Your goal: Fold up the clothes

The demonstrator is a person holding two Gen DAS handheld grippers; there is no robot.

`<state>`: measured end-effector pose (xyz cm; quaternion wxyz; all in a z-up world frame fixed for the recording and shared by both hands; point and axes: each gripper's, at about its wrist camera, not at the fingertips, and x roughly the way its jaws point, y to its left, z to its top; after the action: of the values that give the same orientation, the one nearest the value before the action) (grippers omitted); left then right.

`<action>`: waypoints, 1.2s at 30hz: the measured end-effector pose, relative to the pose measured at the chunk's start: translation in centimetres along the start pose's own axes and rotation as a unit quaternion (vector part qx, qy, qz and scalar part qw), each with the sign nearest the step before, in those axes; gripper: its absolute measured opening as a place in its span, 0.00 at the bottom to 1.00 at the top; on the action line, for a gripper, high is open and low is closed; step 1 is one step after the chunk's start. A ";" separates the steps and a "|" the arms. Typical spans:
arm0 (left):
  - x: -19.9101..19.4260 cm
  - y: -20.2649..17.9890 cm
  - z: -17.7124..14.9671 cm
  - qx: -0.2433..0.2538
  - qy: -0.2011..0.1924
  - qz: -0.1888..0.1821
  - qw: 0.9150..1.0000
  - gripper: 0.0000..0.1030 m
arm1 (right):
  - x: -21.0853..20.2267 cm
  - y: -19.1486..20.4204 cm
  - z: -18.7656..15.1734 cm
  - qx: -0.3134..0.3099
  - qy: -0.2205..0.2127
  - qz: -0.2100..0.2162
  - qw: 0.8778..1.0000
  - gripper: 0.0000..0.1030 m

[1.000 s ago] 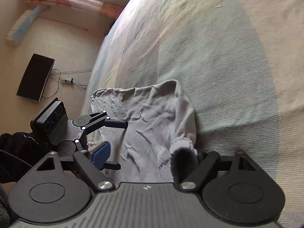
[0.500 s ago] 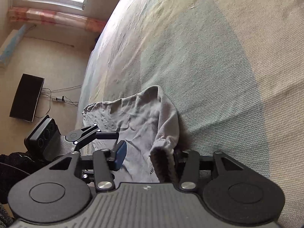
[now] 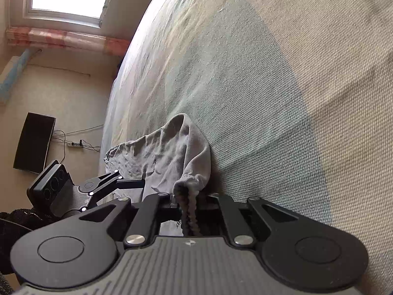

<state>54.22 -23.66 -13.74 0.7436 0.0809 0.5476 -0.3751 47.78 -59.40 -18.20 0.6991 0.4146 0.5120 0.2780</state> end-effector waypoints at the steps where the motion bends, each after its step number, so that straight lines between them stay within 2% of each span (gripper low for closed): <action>1: 0.0 -0.1 0.0 0.002 0.000 0.001 1.000 0.99 | 0.1 0.1 0.0 -0.003 0.000 -0.001 1.000 0.08; 5: 0.1 -0.3 0.2 0.007 0.004 0.002 1.000 0.99 | 0.4 0.7 -0.1 -0.014 0.000 -0.009 1.000 0.10; 14: 0.4 -0.2 0.7 0.012 0.024 0.000 1.000 0.99 | 0.7 4.1 -0.6 -0.075 0.003 -0.081 0.994 0.10; 23: 1.3 -2.6 1.1 0.080 0.064 0.056 0.993 0.99 | 0.2 7.3 -1.5 -0.148 0.015 -0.101 0.984 0.10; 27: 1.0 -4.0 0.9 0.141 0.053 0.108 0.983 0.98 | -0.1 8.7 -1.9 -0.181 0.021 -0.108 0.977 0.11; 33: 0.3 -4.2 1.0 0.224 0.034 0.208 0.952 0.94 | 0.0 10.4 -2.6 -0.226 0.033 -0.116 0.967 0.11; 36: 0.2 -3.2 1.4 0.234 0.034 0.225 0.945 0.89 | 0.2 11.3 -3.0 -0.250 0.037 -0.124 0.959 0.11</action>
<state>53.22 -26.77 -12.39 0.7494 0.3865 0.4372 -0.3128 45.40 -52.70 -8.93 0.7903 0.1490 0.4989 0.3230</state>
